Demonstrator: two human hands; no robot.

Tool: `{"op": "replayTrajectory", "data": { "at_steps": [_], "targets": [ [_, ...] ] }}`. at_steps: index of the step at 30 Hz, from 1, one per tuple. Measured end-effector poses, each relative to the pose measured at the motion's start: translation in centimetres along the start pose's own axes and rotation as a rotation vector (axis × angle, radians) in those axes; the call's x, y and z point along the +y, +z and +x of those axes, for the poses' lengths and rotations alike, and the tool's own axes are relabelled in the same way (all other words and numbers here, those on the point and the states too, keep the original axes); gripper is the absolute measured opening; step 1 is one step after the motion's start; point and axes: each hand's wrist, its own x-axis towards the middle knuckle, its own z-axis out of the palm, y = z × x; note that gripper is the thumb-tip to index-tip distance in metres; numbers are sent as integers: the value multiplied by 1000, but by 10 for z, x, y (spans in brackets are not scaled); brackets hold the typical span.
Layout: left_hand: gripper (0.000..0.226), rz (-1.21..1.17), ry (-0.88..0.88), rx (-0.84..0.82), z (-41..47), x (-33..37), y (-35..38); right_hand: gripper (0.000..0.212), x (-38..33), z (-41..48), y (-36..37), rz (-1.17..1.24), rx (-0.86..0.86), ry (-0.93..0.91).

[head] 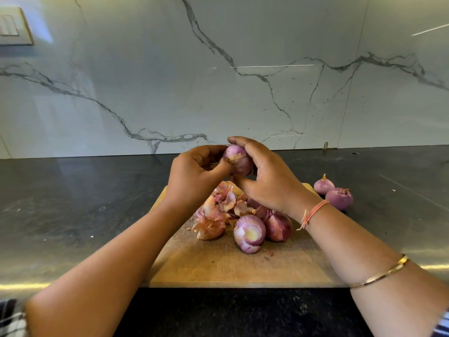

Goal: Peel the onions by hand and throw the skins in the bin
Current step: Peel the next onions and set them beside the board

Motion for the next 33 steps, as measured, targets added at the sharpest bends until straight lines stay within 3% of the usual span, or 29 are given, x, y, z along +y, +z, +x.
{"op": "replayTrajectory", "data": {
  "at_steps": [8,17,22,27,33],
  "targets": [
    [26,59,6,13,1,-6,0,65,-3,0,-1,28,8,37],
    [27,-122,-75,16,2,-8,0,53,-6,0,-3,121,4,124],
    [22,-47,23,-53,-2,-4,0,56,-2,0,-3,33,19,83],
    [33,20,15,-75,-1,-3,-3,58,-1,-1,-3,-26,-12,32],
    [30,62,-33,-56,2,-7,-4,62,-2,-1,-1,8,-99,85]
  ]
}}
